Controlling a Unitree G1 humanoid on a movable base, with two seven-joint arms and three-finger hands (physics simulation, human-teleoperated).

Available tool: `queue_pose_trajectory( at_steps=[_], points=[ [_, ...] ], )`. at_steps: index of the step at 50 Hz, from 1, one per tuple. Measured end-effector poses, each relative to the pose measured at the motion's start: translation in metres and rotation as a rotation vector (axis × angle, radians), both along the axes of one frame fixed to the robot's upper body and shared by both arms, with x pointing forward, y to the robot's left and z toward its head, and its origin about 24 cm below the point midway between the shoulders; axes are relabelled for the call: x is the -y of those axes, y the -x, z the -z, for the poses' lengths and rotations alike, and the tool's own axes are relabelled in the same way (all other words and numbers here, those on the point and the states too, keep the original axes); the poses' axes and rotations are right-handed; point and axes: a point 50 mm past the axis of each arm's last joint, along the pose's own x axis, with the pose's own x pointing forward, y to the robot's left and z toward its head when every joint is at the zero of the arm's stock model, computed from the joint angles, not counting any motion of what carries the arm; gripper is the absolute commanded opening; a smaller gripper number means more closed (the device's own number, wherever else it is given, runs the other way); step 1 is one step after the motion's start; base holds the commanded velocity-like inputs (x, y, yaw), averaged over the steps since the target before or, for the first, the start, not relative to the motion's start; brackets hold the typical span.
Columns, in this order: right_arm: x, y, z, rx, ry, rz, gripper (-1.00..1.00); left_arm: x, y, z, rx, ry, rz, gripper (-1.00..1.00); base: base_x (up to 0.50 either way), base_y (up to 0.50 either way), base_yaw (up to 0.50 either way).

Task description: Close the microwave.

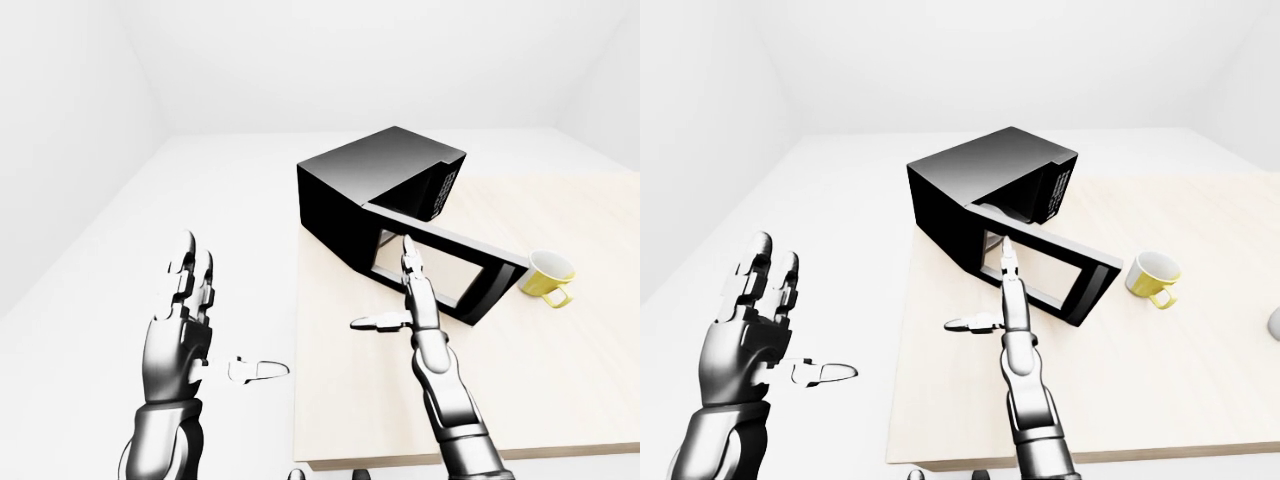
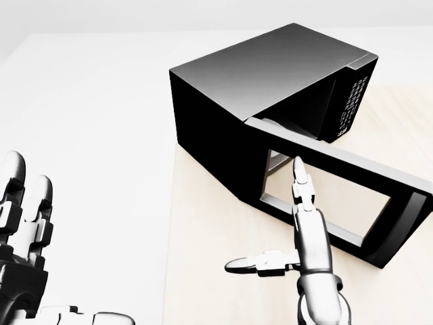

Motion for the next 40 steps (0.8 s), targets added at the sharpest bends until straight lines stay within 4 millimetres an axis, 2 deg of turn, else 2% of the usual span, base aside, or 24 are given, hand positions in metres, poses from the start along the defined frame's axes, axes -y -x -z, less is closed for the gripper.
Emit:
queue_pose_trajectory(
  at_steps=[40],
  points=[
    [0.005,-0.074,-0.010,-0.053,-0.040,0.030,1.00,-0.001,0.002,-0.003,0.012,0.002,-0.001,1.00,0.00,0.00,0.00]
  ],
)
